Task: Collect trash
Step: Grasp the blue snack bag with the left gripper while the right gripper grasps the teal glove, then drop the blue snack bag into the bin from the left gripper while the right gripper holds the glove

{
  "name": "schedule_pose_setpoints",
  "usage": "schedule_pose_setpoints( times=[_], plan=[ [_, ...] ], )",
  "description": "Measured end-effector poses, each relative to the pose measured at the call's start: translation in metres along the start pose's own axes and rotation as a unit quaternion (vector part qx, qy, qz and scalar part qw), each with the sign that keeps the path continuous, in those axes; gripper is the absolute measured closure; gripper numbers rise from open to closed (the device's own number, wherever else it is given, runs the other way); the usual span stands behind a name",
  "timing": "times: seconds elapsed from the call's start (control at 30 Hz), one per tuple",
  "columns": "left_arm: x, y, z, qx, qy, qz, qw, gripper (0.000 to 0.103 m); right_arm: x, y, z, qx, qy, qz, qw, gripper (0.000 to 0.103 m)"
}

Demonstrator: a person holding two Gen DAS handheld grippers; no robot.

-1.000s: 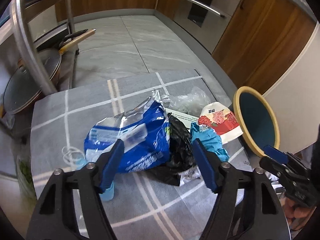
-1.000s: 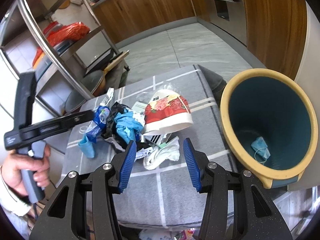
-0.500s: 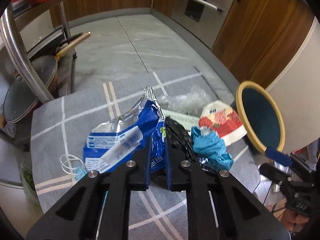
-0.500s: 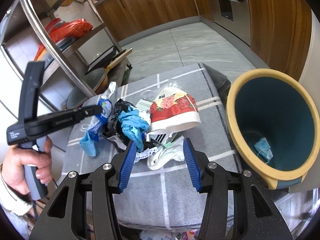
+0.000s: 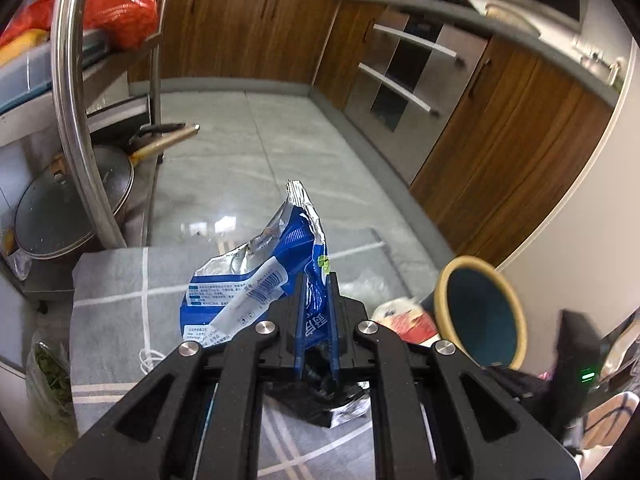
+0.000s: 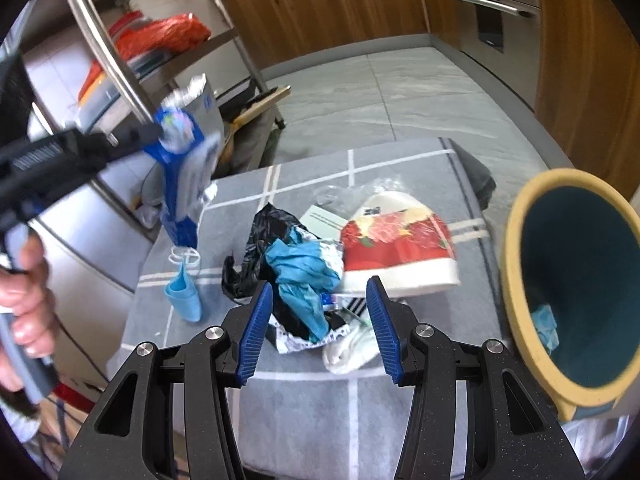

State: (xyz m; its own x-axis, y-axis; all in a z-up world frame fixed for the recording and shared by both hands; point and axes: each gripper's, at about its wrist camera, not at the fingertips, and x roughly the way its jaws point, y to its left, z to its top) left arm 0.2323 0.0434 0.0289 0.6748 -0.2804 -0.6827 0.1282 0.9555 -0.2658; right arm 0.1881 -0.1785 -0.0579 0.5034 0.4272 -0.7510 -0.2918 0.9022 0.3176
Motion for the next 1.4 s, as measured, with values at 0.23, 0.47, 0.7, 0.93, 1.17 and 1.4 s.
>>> schedule_pose_setpoints(
  times=[0.23,0.47,0.7,0.93,1.17,1.4],
  plan=[
    [-0.021,-0.013,0.008,-0.006,-0.034,-0.038,0.9987,0.095,0.025,0.004,-0.003,-0.017,0.036,-0.009,0.999,0.071],
    [-0.031,-0.027,0.011,-0.004,-0.049,-0.055,0.9972,0.095,0.014,0.005,-0.007,-0.011,0.02,0.009,1.0,0.084],
    [-0.044,-0.039,0.014,-0.001,-0.067,-0.069,0.9954,0.095,-0.018,0.004,-0.002,-0.007,-0.016,0.016,1.0,0.084],
    [-0.05,-0.057,0.017,0.007,-0.074,-0.084,0.9937,0.095,-0.047,-0.008,-0.007,0.003,-0.037,0.01,0.999,0.084],
    [-0.05,-0.067,0.02,-0.009,-0.072,-0.119,0.9903,0.095,-0.075,-0.028,-0.015,0.024,-0.058,0.002,0.998,0.084],
    [-0.046,-0.082,0.021,-0.019,-0.065,-0.158,0.9851,0.095,-0.1,-0.056,-0.023,0.052,-0.078,-0.014,0.995,0.084]
  ],
)
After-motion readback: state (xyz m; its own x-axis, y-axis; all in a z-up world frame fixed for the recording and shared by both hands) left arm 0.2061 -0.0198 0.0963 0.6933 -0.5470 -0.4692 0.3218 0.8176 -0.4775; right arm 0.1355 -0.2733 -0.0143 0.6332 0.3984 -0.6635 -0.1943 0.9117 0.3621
